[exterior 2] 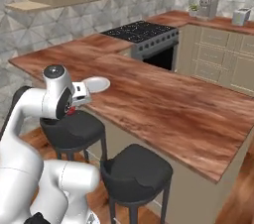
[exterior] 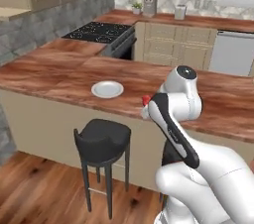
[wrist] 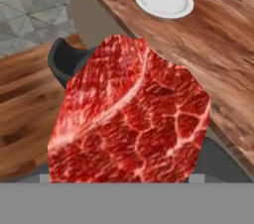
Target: Take the steak from the fridge and place it on the digital scale on the counter by the fridge. Wait a few seconds for a reading, then move it to the plate on the dining counter.
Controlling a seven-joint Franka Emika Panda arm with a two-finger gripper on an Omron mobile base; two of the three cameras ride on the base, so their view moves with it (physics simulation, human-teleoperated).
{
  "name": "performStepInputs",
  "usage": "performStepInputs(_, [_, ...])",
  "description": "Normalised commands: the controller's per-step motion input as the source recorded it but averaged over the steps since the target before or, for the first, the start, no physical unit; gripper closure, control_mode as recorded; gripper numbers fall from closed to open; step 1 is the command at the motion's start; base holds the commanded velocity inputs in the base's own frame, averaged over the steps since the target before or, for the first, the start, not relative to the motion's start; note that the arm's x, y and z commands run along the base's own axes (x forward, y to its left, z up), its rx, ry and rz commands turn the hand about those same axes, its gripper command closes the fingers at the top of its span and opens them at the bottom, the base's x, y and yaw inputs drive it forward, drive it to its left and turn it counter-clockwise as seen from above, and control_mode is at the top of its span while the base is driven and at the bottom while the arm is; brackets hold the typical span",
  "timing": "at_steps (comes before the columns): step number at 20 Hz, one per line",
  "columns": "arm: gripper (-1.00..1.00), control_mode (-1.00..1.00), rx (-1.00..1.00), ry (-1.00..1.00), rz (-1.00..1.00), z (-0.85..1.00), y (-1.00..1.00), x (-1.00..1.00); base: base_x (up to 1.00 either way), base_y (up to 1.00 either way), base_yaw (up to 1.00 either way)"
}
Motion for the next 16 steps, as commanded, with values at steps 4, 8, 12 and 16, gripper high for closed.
performStepInputs(4, [1.00, 1.00, 0.00, 0.00, 0.00, 0.00, 0.00, 0.00, 0.18, 0.98, -0.57])
performStepInputs(8, [1.00, 1.00, 0.00, 0.00, 0.00, 0.00, 0.00, 0.00, 0.01, 1.00, -0.50])
performStepInputs(12, [1.00, 1.00, 0.00, 0.00, 0.00, 0.00, 0.00, 0.00, 0.00, 1.00, -0.45])
performStepInputs(16, [1.00, 1.00, 0.00, 0.00, 0.00, 0.00, 0.00, 0.00, 0.10, 1.00, -0.49])
